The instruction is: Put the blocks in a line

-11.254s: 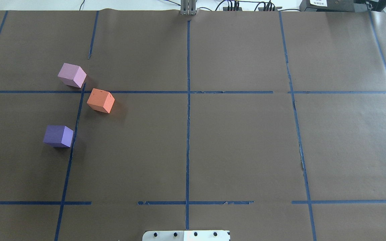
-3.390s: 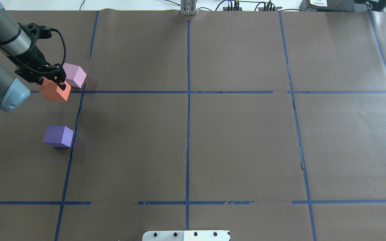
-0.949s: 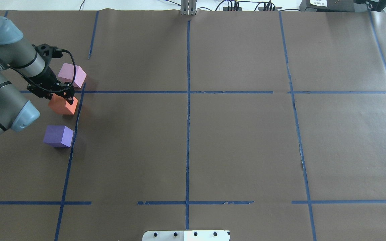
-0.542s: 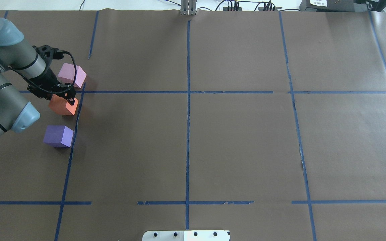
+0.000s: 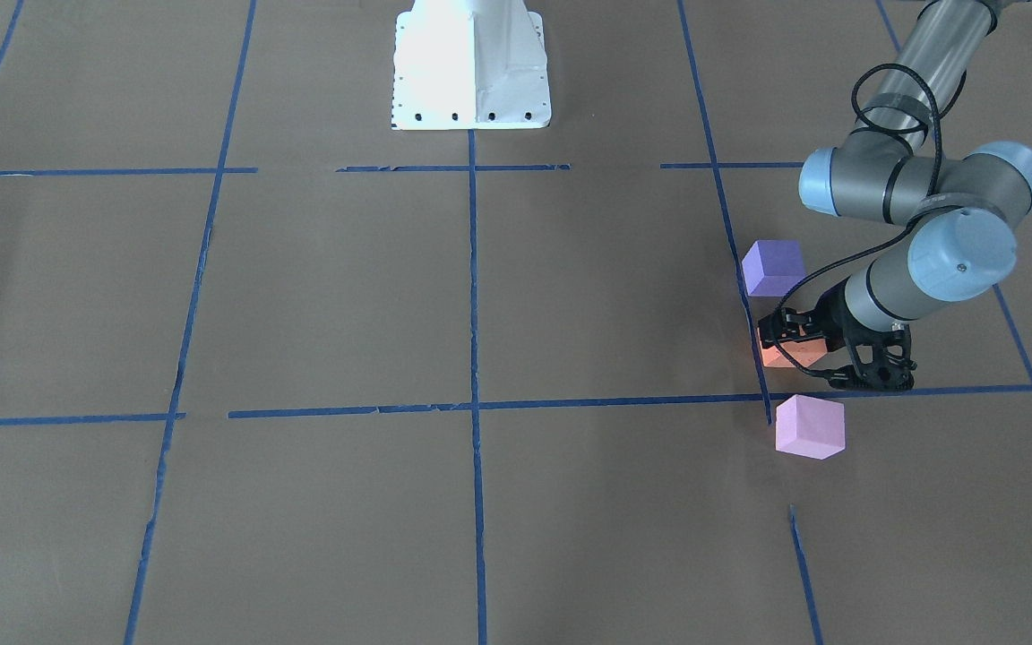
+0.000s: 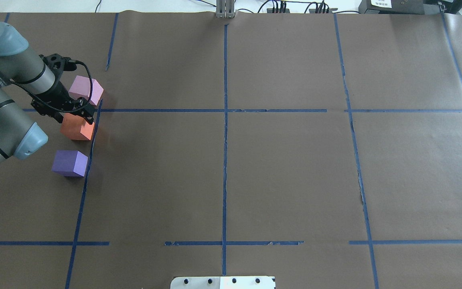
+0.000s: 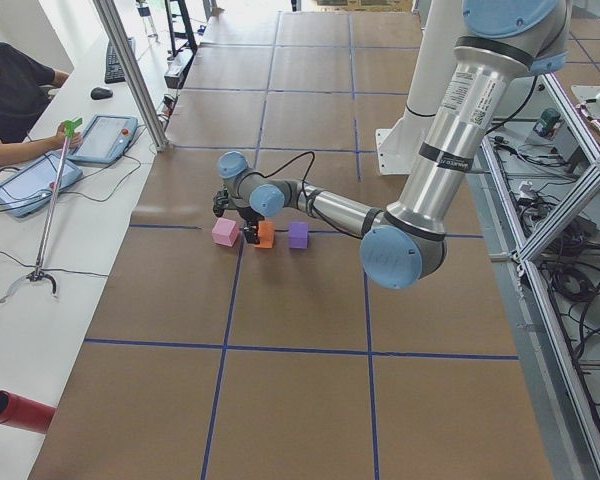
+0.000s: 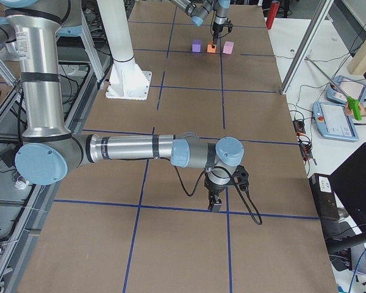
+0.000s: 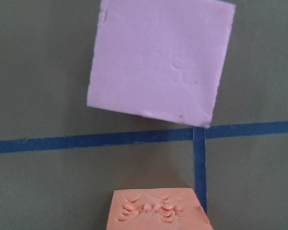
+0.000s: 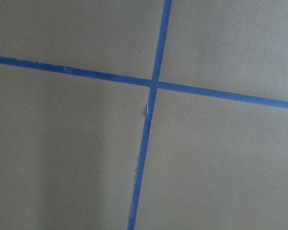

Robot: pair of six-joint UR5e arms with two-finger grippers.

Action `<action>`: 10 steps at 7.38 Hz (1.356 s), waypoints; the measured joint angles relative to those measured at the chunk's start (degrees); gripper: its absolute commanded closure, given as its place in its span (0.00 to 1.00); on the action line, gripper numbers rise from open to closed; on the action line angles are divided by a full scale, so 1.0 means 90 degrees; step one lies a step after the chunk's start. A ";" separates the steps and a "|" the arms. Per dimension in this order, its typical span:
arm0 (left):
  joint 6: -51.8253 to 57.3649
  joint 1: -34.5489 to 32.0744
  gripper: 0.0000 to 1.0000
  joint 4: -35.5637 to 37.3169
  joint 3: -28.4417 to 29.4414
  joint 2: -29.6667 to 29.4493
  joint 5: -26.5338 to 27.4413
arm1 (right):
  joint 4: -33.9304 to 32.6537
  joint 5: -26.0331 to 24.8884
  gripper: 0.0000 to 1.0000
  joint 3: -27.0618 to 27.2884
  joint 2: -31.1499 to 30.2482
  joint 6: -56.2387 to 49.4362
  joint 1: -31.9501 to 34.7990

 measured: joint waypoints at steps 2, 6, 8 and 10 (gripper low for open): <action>0.0014 -0.0170 0.01 0.0081 -0.0336 0.0026 0.0013 | 0.0000 0.0000 0.00 -0.0005 0.0000 -0.0001 -0.0002; 0.1567 -0.1200 0.00 0.1708 -0.1493 0.0278 0.0021 | 0.0000 0.0000 0.00 -0.0004 0.0000 -0.0006 -0.0002; 0.3250 -0.2161 0.00 0.2247 -0.1842 0.0889 0.0027 | 0.0000 0.0000 0.00 -0.0003 0.0000 -0.0005 -0.0002; 0.5216 -0.3270 0.00 0.2327 -0.1792 0.1735 0.0025 | 0.0000 0.0000 0.00 -0.0005 0.0000 -0.0008 -0.0002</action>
